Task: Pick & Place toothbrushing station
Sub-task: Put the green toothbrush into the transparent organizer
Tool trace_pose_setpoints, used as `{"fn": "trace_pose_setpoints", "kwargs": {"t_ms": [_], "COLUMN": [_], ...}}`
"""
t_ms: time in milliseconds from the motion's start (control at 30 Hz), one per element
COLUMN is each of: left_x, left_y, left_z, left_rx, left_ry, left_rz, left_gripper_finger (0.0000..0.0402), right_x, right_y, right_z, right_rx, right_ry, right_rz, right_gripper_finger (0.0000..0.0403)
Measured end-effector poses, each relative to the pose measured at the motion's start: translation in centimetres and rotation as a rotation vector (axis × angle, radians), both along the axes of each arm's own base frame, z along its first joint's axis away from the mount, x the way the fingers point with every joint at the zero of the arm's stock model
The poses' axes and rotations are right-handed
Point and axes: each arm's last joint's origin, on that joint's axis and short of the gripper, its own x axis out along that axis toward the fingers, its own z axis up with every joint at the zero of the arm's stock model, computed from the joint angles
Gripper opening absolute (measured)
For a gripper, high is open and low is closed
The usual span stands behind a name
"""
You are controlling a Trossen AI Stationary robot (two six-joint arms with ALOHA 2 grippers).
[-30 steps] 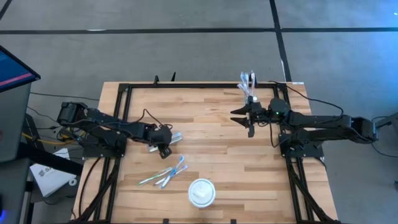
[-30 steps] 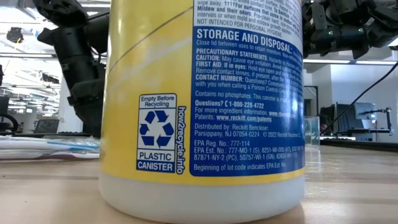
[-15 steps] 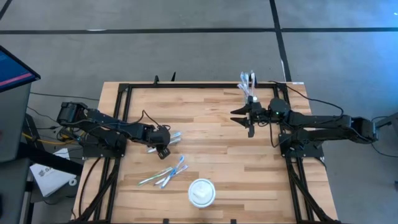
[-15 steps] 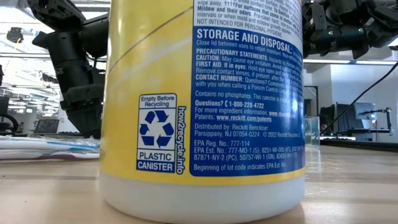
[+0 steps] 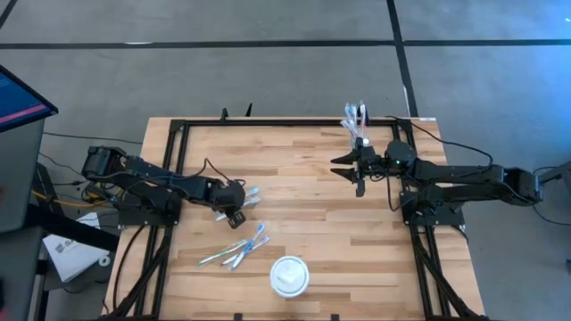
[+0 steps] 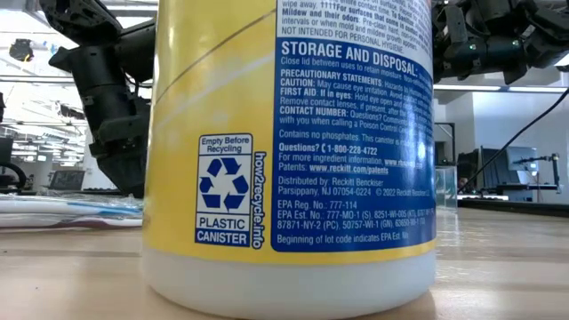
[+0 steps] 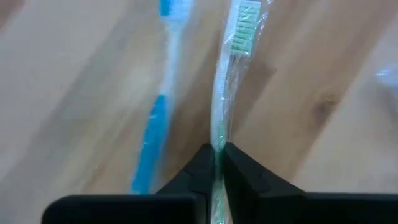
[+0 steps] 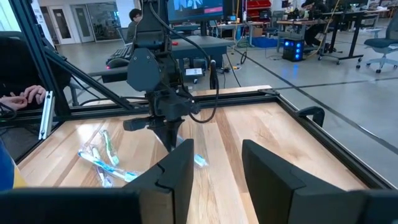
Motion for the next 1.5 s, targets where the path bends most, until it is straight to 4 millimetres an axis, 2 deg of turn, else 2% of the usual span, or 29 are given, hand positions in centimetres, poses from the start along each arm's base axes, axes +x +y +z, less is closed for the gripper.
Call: {"fn": "trace_pose_setpoints", "kwargs": {"t_ms": [333,567,833,1067,1267,1500], "left_x": [0.5,0.4,0.6,1.9,3.2,4.7], "left_y": [-0.1,0.1,0.2,0.2,0.2,0.1], "left_z": [0.3,2.3,6.4,9.2,10.1,10.1], "left_rx": [-0.024,0.018,0.136,0.257,0.346,0.418], "left_ry": [-0.059,-0.18,-0.482,-0.767,-0.915,-1.046], "left_rz": [-0.009,0.009,-0.011,-0.077,-0.106,-0.119], "left_gripper_finger": [0.0011,0.0016,0.0016,0.0013,0.0013,0.0012], "right_x": [0.0,0.0,0.0,0.8,2.0,2.9], "right_y": [0.0,0.0,0.0,0.4,0.8,0.8], "right_z": [-0.1,-0.1,0.1,0.1,0.0,0.0], "right_rx": [0.003,0.005,0.001,-0.006,-0.026,-0.026], "right_ry": [0.008,0.008,-0.007,-0.051,-0.121,-0.173], "right_rz": [0.0,0.0,0.001,0.034,0.066,0.078], "right_gripper_finger": [0.0127,0.0127,0.0127,0.0127,0.0127,0.0127]}}
